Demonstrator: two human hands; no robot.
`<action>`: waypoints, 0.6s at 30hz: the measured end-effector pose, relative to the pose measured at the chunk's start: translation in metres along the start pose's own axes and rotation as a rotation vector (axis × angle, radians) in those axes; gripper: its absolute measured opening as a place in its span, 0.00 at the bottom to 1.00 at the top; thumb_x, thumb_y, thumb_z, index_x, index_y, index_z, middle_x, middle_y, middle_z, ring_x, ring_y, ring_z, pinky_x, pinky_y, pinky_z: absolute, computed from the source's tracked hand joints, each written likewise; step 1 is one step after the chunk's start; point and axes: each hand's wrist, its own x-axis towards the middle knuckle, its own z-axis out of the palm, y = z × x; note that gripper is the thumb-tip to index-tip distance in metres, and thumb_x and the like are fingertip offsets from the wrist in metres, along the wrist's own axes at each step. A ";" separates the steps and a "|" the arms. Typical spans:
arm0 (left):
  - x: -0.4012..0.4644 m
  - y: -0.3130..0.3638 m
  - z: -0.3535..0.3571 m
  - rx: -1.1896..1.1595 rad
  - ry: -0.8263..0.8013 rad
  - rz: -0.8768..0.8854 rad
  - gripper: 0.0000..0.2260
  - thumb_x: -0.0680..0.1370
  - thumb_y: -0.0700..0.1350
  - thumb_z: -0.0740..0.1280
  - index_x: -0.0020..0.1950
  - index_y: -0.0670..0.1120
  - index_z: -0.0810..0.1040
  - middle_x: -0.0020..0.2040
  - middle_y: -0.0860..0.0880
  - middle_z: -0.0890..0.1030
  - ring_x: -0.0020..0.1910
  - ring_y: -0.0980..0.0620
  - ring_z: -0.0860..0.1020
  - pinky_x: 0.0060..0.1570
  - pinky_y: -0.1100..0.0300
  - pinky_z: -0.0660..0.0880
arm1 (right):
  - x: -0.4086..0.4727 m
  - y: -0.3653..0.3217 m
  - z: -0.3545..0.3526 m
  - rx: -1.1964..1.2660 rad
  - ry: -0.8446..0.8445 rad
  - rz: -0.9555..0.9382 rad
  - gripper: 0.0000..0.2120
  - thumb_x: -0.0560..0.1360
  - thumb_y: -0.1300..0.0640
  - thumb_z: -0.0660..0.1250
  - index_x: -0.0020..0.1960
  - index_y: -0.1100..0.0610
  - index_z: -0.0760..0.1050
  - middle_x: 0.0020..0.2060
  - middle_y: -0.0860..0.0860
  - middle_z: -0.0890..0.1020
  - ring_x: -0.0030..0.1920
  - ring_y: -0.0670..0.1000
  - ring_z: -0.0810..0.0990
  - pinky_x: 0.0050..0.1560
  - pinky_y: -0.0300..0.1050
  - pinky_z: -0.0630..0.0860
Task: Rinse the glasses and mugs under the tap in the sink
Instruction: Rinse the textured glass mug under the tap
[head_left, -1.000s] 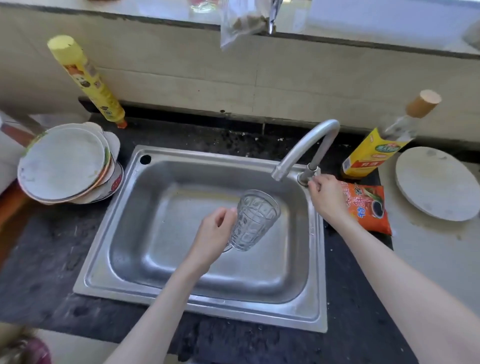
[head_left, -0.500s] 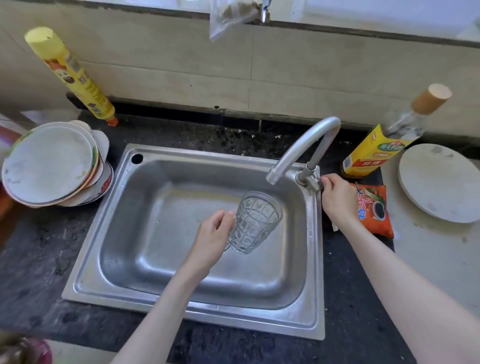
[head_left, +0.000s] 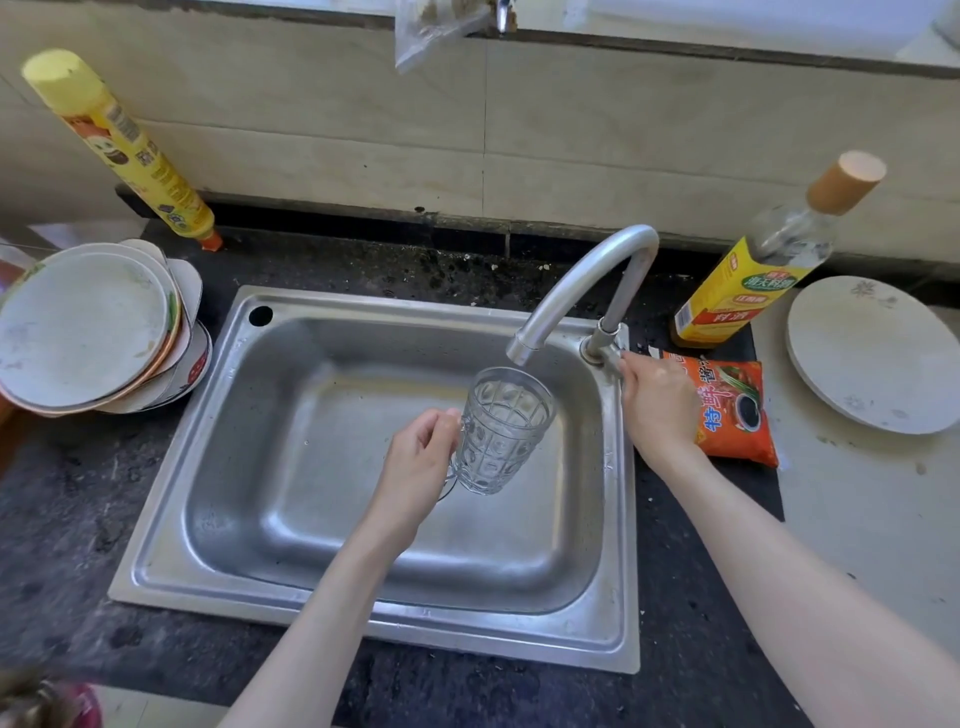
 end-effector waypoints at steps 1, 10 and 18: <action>0.000 0.000 0.001 -0.003 0.005 -0.001 0.15 0.80 0.43 0.58 0.32 0.47 0.64 0.28 0.53 0.62 0.29 0.56 0.59 0.32 0.58 0.57 | -0.001 0.000 0.001 -0.022 0.012 -0.029 0.09 0.77 0.63 0.61 0.43 0.63 0.79 0.37 0.59 0.82 0.40 0.60 0.75 0.32 0.47 0.65; -0.002 -0.003 0.005 -0.036 0.035 -0.022 0.14 0.79 0.42 0.58 0.33 0.46 0.64 0.29 0.51 0.61 0.31 0.53 0.59 0.32 0.56 0.55 | -0.020 -0.004 0.013 -0.275 0.028 -0.164 0.10 0.72 0.60 0.69 0.52 0.63 0.78 0.48 0.58 0.82 0.42 0.60 0.78 0.36 0.50 0.73; -0.003 -0.014 0.008 -0.151 0.092 -0.122 0.16 0.80 0.43 0.57 0.32 0.46 0.63 0.27 0.50 0.62 0.29 0.53 0.61 0.31 0.59 0.57 | -0.041 -0.028 -0.005 -0.094 -0.173 -0.001 0.23 0.78 0.50 0.58 0.69 0.59 0.65 0.69 0.56 0.67 0.66 0.58 0.67 0.59 0.55 0.66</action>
